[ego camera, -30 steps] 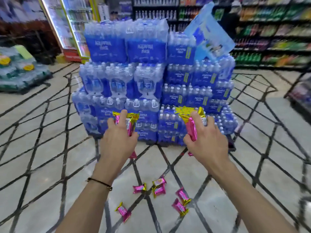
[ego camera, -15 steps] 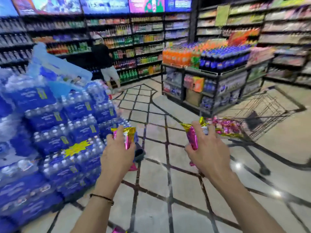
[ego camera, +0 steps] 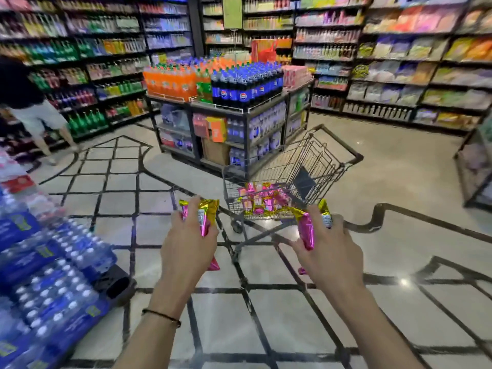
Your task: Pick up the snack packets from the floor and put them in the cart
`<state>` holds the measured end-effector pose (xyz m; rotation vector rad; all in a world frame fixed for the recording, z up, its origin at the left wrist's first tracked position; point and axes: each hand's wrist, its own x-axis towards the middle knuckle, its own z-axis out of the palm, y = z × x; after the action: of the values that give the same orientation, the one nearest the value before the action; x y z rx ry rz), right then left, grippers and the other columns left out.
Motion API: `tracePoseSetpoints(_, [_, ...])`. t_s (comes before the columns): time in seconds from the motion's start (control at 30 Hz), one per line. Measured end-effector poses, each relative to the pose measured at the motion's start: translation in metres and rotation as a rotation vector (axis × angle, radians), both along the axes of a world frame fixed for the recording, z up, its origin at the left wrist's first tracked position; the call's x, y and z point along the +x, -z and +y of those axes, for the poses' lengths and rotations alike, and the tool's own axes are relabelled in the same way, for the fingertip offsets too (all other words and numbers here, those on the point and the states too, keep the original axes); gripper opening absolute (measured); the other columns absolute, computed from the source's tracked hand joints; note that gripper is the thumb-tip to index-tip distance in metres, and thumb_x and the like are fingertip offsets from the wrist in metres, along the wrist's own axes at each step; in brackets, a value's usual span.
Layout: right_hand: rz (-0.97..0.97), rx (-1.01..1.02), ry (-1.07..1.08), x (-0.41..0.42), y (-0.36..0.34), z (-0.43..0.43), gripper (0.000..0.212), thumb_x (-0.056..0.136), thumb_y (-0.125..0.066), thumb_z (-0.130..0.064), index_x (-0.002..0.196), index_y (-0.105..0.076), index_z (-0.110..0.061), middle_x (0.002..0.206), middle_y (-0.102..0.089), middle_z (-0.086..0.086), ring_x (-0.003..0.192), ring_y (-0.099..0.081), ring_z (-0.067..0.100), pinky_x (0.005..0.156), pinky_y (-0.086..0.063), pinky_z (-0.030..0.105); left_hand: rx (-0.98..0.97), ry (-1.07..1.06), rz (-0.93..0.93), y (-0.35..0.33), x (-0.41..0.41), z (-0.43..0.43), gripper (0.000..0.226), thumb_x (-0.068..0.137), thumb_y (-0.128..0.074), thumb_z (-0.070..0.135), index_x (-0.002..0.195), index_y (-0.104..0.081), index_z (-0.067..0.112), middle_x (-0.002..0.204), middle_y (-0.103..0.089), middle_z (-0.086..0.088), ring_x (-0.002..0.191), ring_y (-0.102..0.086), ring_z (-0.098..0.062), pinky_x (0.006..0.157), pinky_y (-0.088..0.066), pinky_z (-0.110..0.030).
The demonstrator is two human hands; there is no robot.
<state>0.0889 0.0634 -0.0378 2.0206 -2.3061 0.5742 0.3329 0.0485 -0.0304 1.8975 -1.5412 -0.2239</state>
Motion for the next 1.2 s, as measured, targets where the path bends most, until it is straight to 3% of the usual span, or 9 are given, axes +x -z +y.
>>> tracePoseSetpoints(0.23, [-0.021,-0.041,0.090,-0.020,-0.012,-0.158,0.068,0.091,-0.056,-0.048,0.147,-0.020,-0.038,0.123,-0.047,0.009,0.100,-0.062,0.031,0.063,-0.046,0.032,0.050,0.009,0.021,-0.005,-0.022,-0.172,0.060,0.098,-0.056,0.040,0.150,-0.026,0.038,0.123,-0.046,-0.011,0.084,-0.049,-0.024,0.070,-0.041,-0.035])
tracePoseSetpoints(0.43, [-0.083,-0.052,0.133,-0.045,-0.006,-0.275,0.069,0.091,-0.057,-0.049,0.149,-0.021,-0.038,0.126,-0.049,0.011,0.106,-0.061,0.031,0.071,-0.055,0.038,0.073,0.040,0.001,-0.013,-0.053,-0.290,0.067,0.098,-0.056,0.040,0.156,-0.022,0.037,0.131,-0.044,-0.012,0.097,-0.058,-0.036,0.070,-0.039,-0.036])
tracePoseSetpoints(0.57, [-0.107,-0.019,0.110,-0.066,0.016,-0.358,0.070,0.090,-0.055,-0.049,0.149,-0.019,-0.038,0.130,-0.048,0.013,0.108,-0.061,0.032,0.073,-0.056,0.040,0.108,0.032,0.001,0.008,-0.080,-0.366,0.068,0.099,-0.057,0.040,0.156,-0.022,0.036,0.135,-0.043,-0.011,0.084,-0.044,-0.024,0.070,-0.037,-0.034])
tracePoseSetpoints(0.73, [-0.119,0.034,0.026,-0.093,0.041,-0.473,0.068,0.092,-0.056,-0.052,0.148,-0.021,-0.037,0.131,-0.048,0.014,0.108,-0.063,0.034,0.075,-0.058,0.040,0.178,0.021,-0.014,0.034,-0.120,-0.457,0.067,0.099,-0.055,0.042,0.155,-0.018,0.038,0.133,-0.042,-0.008,0.089,-0.056,-0.028,0.069,-0.041,-0.034])
tracePoseSetpoints(0.8, [-0.128,0.064,-0.027,-0.103,0.045,-0.515,0.066,0.092,-0.057,-0.050,0.147,-0.024,-0.036,0.124,-0.048,0.013,0.102,-0.064,0.033,0.072,-0.056,0.039,0.211,0.040,-0.011,0.039,-0.138,-0.491,0.065,0.099,-0.055,0.044,0.152,-0.018,0.041,0.134,-0.042,-0.007,0.098,-0.060,-0.029,0.070,-0.043,-0.036])
tracePoseSetpoints(0.87, [-0.132,0.078,-0.075,-0.112,0.047,-0.556,0.064,0.091,-0.056,-0.049,0.146,-0.025,-0.035,0.120,-0.048,0.011,0.094,-0.064,0.032,0.066,-0.056,0.037,0.225,0.035,-0.008,0.041,-0.152,-0.526,0.063,0.099,-0.055,0.044,0.150,-0.018,0.043,0.136,-0.041,-0.004,0.092,-0.058,-0.024,0.070,-0.043,-0.035])
tracePoseSetpoints(0.97, [-0.122,0.091,-0.132,-0.123,0.050,-0.616,0.063,0.092,-0.054,-0.047,0.147,-0.025,-0.036,0.124,-0.047,0.012,0.092,-0.063,0.032,0.062,-0.053,0.036,0.244,-0.002,-0.008,0.044,-0.167,-0.573,0.062,0.100,-0.054,0.044,0.151,-0.018,0.044,0.135,-0.041,-0.003,0.086,-0.049,-0.017,0.071,-0.042,-0.034])
tracePoseSetpoints(1.1, [-0.129,0.147,-0.154,-0.131,0.064,-0.680,0.064,0.093,-0.054,-0.047,0.148,-0.023,-0.035,0.131,-0.045,0.015,0.096,-0.063,0.032,0.062,-0.057,0.039,0.301,-0.048,0.006,0.062,-0.175,-0.629,0.065,0.098,-0.053,0.047,0.151,-0.015,0.047,0.140,-0.040,-0.005,0.102,-0.062,-0.030,0.078,-0.053,-0.043])
tracePoseSetpoints(1.2, [-0.115,0.195,-0.159,-0.134,0.081,-0.725,0.065,0.094,-0.053,-0.048,0.149,-0.023,-0.036,0.138,-0.042,0.017,0.102,-0.063,0.035,0.065,-0.058,0.040,0.368,-0.036,0.005,0.083,-0.176,-0.676,0.068,0.096,-0.052,0.049,0.151,-0.012,0.048,0.146,-0.040,-0.010,0.095,-0.066,-0.029,0.078,-0.057,-0.047])
